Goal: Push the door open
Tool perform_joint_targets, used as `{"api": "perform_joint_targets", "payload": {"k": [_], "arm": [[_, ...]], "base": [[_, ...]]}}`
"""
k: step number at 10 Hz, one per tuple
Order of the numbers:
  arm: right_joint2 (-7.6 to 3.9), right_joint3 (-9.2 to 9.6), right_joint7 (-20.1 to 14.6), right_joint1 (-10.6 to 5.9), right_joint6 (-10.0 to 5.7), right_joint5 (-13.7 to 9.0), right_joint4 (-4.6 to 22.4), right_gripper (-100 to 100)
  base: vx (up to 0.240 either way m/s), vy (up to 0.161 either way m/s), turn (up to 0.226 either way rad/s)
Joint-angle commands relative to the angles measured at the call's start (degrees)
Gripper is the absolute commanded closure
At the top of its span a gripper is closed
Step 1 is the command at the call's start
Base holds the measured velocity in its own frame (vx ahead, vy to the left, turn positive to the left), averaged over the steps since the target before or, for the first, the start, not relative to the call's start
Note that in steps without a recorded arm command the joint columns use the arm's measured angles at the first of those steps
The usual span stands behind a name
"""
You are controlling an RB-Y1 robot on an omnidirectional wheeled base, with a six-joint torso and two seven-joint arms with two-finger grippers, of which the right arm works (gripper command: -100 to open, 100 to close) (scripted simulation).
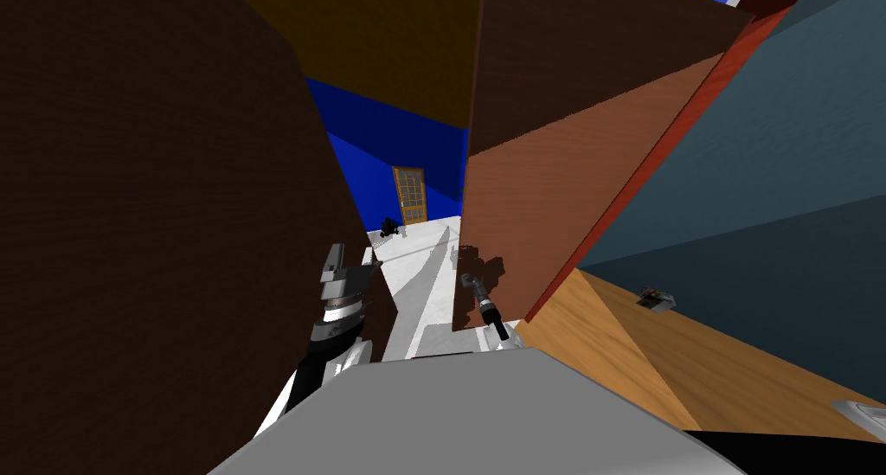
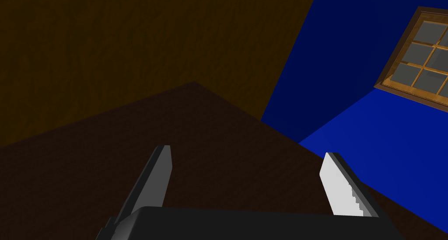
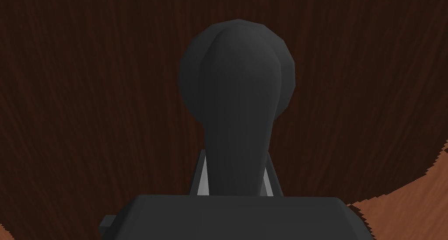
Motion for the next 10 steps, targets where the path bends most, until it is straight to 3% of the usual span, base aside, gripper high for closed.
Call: {"api": "perform_joint_targets", "payload": {"k": [1, 7, 10], "arm": [[0.19, -1.02, 0.73, 0.29, 0.62, -0.65, -1.15, 100], [1.3, -3.65, 2.67, 0.25, 1.09, -2.4, -1.01, 100], [-0.16, -4.99, 3.55, 0.23, 0.93, -3.08, -0.86, 100]], "base": [[0.109, 0.06, -0.036], [0.167, 0.103, -0.063], [0.138, 0.016, -0.054]]}}
